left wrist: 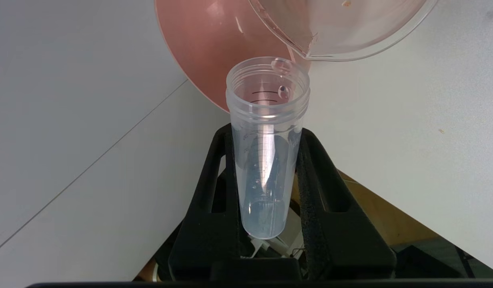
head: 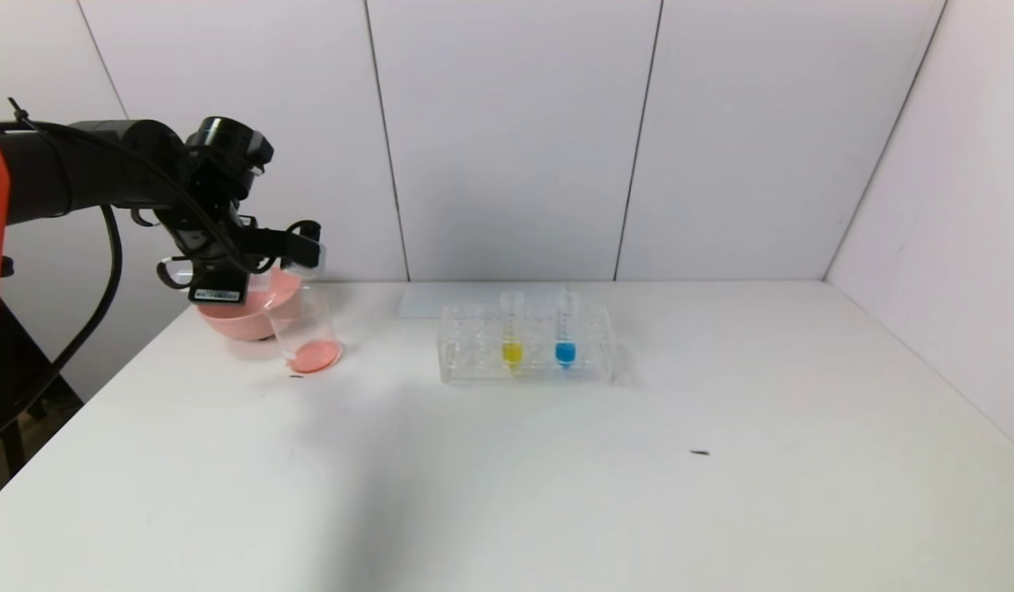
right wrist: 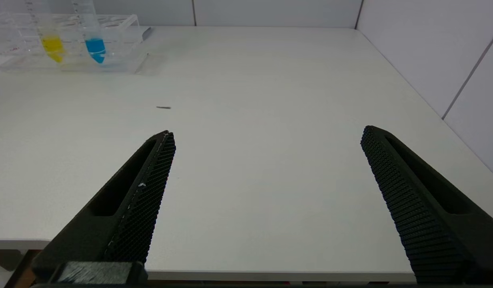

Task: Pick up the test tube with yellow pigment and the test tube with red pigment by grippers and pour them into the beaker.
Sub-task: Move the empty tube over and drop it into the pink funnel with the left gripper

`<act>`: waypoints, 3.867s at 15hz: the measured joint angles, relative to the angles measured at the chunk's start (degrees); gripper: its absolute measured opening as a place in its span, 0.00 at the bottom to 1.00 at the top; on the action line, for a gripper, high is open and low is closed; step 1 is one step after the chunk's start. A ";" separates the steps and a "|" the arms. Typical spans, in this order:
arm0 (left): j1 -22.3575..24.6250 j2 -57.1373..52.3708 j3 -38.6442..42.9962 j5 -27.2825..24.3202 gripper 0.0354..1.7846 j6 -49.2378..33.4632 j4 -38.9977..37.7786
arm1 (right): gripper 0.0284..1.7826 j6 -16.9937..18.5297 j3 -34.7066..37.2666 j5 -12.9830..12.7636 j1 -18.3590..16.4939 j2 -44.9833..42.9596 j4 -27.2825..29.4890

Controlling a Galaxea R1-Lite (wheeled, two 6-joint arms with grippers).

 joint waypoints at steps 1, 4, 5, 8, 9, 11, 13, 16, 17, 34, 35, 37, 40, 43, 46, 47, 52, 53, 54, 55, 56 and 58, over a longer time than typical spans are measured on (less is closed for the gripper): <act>0.00 -0.39 0.00 -0.05 0.24 -0.11 0.00 | 0.95 0.00 0.00 0.00 0.00 0.00 0.00; 0.27 -1.13 0.05 -0.79 0.24 -0.74 0.13 | 0.95 0.00 0.00 0.00 -0.02 0.00 0.00; 0.41 -1.33 0.13 -1.16 0.24 -0.85 0.20 | 0.95 0.00 0.00 0.02 -0.02 0.00 0.00; 1.48 -2.18 0.44 -4.74 0.24 -1.10 0.27 | 0.95 0.00 0.00 0.00 0.00 0.00 0.00; 1.97 -2.60 0.49 -5.97 0.24 -1.46 0.28 | 0.95 0.00 0.00 0.00 0.02 0.00 0.00; 3.00 -3.61 0.60 -8.55 0.24 -3.34 0.35 | 0.95 0.00 0.00 0.00 0.00 0.00 0.00; 4.12 -4.60 0.71 -11.78 0.24 -6.10 0.35 | 0.95 0.00 0.00 0.00 0.00 0.00 0.00; 5.50 -5.99 0.82 -16.24 0.24 -11.36 0.30 | 0.95 0.00 0.00 0.00 0.00 0.00 0.00; 5.96 -6.34 0.90 -18.74 0.24 -13.75 0.27 | 0.95 0.00 0.00 0.00 0.00 0.00 0.00; 13.02 -7.45 14.97 -38.89 0.24 -55.58 -36.11 | 0.95 0.00 0.00 0.00 0.00 0.00 0.00; 13.07 -7.08 15.41 -38.83 0.24 -57.42 -38.49 | 0.95 0.00 0.00 0.00 0.00 0.00 0.00; 13.26 -6.07 15.21 -38.55 0.24 -60.83 -40.41 | 0.95 0.00 0.00 0.00 0.00 0.00 0.00; 13.70 -4.38 14.99 -38.36 0.24 -67.15 -44.92 | 0.95 0.00 0.00 0.00 -0.02 0.00 0.00; 14.64 -2.21 15.19 -38.30 0.24 -70.21 -48.09 | 0.95 0.00 0.00 -0.01 0.02 0.00 0.00; 15.42 -0.63 15.57 -38.22 0.24 -71.56 -48.17 | 0.95 0.00 0.00 0.00 0.00 0.00 0.00; 15.73 0.24 15.08 -38.19 0.24 -72.02 -48.48 | 0.95 0.00 0.00 0.00 0.00 0.00 0.00; 16.98 4.57 13.64 -38.30 0.24 -72.52 -51.53 | 0.95 -0.02 0.00 0.00 0.00 0.00 0.00; 17.24 5.16 13.97 -38.33 0.24 -73.24 -51.53 | 0.95 0.00 0.00 0.02 0.00 0.00 0.00; 17.54 5.79 14.23 -38.30 0.24 -73.87 -51.53 | 0.95 0.00 0.00 0.00 0.00 0.00 0.00; 17.71 6.29 14.41 -38.33 0.24 -74.18 -51.53 | 0.95 0.00 0.00 0.00 0.00 0.00 0.00; 17.92 6.80 14.49 -38.47 0.24 -74.59 -51.54 | 0.95 0.00 0.00 0.00 0.00 0.00 0.00; 18.09 7.74 14.41 -38.96 0.24 -76.15 -51.61 | 0.95 0.00 0.00 0.00 0.00 0.00 0.00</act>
